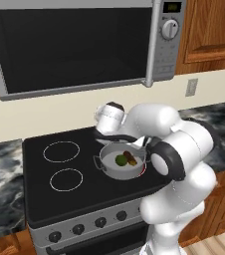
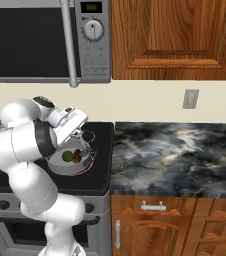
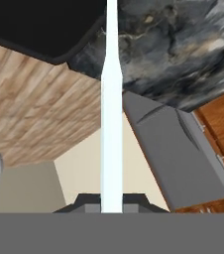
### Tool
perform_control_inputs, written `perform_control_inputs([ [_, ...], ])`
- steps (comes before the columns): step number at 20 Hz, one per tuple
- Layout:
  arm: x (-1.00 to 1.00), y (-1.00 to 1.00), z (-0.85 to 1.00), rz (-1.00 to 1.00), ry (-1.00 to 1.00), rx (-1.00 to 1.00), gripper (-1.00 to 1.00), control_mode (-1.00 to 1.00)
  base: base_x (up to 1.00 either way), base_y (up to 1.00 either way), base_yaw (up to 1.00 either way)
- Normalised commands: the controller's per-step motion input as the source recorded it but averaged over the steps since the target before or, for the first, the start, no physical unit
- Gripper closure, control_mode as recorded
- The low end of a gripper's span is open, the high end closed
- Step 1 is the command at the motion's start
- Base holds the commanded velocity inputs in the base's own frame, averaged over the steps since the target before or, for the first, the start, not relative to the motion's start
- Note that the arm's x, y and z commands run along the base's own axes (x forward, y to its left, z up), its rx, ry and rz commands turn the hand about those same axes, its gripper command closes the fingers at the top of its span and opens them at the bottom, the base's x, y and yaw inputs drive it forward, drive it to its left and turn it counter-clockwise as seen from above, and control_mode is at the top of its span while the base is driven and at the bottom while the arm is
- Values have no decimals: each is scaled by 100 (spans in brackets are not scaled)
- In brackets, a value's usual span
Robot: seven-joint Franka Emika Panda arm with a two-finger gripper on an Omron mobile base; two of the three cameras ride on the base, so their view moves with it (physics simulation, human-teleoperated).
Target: Put the sweet potato and lime in the pot. Retrieve the spatula and lightly stir the vegetables in the pot.
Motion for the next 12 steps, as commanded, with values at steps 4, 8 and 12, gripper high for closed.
perform_control_inputs([
  [4,0,17,5,0,0,-2,100,-100,0,0,0],
  [8,-5,19,2,0,0,-2,100,-100,0,0,0],
  [12,-26,12,10,0,0,0,100,-100,0,0,0],
])
